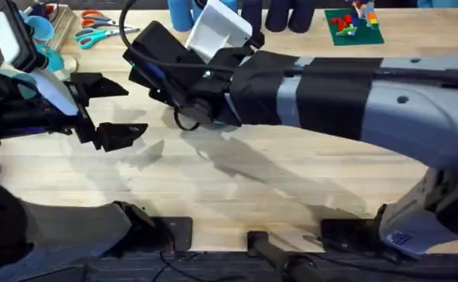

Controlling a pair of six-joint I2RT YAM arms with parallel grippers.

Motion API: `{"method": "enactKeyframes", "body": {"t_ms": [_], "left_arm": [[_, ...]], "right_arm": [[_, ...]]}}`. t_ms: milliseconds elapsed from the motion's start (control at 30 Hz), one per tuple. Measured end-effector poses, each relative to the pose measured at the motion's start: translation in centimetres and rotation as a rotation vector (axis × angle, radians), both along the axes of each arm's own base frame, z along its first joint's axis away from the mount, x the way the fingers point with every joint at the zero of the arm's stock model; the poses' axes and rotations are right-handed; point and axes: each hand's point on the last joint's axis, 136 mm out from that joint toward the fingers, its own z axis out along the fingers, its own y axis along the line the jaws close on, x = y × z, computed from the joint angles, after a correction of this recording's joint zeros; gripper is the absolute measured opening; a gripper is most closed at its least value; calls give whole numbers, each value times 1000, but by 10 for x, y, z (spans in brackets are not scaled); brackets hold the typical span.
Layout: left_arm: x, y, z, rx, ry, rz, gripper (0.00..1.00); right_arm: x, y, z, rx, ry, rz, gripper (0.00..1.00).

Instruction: Unzip the bag, pick up the pens from the table one at a time and place them inside, then zip the bag closed.

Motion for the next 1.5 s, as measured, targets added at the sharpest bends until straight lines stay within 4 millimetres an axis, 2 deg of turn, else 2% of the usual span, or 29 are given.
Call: {"method": "enactKeyframes", "body": {"t_ms": [300,533,767,833,933,1067,1333,1500], "left_arm": [[0,0,0,0,0,0,993],[0,0,0,0,0,0,992],[0,0,0,0,0,0,993],[0,0,0,0,0,0,993],[0,0,0,0,0,0,994],[0,0,0,0,0,0,993],[0,0,0,0,0,0,994],[0,0,0,0,0,0,994]], "right_arm": [[6,-1,-3,-12,-23,-19,998],[16,6,-21,-44,-63,-9,993],[20,3,-26,-73,-87,-17,919],[21,3,-29,-84,-90,-16,875],[22,2,-33,-98,-94,-21,741],[25,0,-35,-101,-98,-27,483],[26,-1,-42,-114,-94,-29,317],[26,-2,-43,-120,-91,-30,264]]}}
